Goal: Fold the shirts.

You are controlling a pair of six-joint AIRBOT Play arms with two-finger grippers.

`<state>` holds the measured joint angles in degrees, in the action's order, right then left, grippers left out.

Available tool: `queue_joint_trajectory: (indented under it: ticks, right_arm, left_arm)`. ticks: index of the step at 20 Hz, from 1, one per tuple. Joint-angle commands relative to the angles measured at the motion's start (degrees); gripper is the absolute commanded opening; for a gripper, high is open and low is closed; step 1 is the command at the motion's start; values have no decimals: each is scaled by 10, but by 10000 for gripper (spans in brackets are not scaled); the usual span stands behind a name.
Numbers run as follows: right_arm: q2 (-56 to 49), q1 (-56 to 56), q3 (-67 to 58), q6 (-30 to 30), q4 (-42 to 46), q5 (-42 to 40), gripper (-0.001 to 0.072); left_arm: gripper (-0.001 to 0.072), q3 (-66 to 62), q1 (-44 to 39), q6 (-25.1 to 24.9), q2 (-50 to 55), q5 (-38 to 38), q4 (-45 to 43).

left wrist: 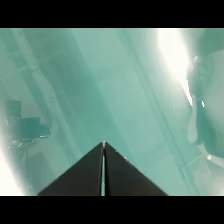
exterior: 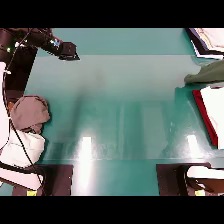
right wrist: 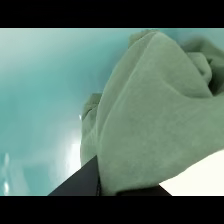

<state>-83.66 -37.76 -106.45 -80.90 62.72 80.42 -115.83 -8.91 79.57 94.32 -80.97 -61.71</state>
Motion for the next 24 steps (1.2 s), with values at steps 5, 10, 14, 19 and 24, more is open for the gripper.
queue_joint_trajectory:
  ticks: [5,10,14,19,24]
  right_arm:
    - [70,-61,0,3,-27,0,17]
    - [87,-90,0,-29,-25,84,18]
    - [87,-98,1,-72,86,172,19]
    - [87,-98,1,-97,196,243,22]
    - [87,-99,1,-97,238,247,465]
  left_arm:
    - [23,0,-3,-1,0,21,0]
    - [23,0,-3,-5,0,21,0]
    - [24,0,-3,-9,0,21,0]
    - [23,0,-3,-20,0,20,0]
    - [23,0,-3,-21,0,20,0]
